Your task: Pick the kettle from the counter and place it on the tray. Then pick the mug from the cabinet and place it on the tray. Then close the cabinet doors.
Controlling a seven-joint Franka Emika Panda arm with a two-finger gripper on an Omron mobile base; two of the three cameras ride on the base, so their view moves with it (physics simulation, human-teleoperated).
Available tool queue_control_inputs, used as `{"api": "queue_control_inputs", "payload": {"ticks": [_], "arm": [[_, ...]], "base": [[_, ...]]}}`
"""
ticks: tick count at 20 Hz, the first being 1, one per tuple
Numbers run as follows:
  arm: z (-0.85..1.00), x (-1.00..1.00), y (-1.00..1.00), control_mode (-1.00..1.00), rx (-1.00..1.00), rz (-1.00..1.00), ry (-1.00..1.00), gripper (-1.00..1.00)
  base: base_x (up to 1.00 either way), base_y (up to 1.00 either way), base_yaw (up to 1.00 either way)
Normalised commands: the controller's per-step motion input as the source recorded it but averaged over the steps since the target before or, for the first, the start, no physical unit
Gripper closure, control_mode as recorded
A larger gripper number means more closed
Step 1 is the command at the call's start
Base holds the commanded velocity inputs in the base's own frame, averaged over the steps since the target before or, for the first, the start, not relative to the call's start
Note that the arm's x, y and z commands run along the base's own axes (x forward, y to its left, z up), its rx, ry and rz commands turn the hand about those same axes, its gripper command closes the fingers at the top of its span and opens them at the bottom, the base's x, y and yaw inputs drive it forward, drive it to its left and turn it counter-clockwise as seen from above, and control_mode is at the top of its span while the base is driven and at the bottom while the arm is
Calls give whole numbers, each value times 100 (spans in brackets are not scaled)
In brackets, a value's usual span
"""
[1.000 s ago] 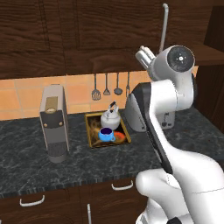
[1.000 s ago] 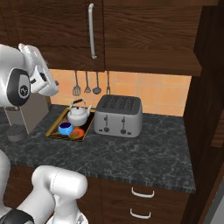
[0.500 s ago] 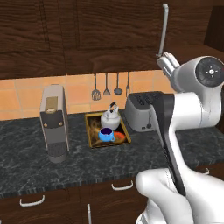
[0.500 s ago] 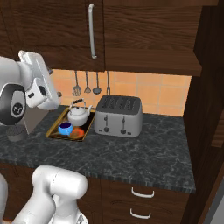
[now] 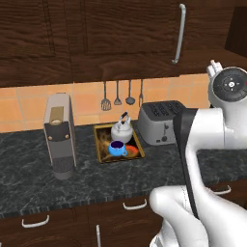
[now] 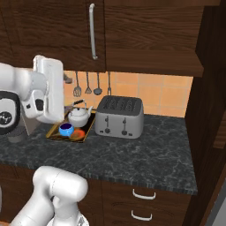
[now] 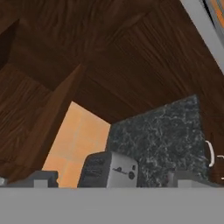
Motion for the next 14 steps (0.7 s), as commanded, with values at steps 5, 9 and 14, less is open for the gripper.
{"api": "queue_control_inputs", "payload": {"ticks": [5, 9, 14], "arm": [[1, -56, -81, -100, 19, -12, -8, -100], [0, -48, -95, -100, 9, -1, -10, -100], [0, -46, -91, -100, 0, -6, -12, -100]], "base": [[0, 0, 0], [0, 0, 0], [0, 0, 0]]}}
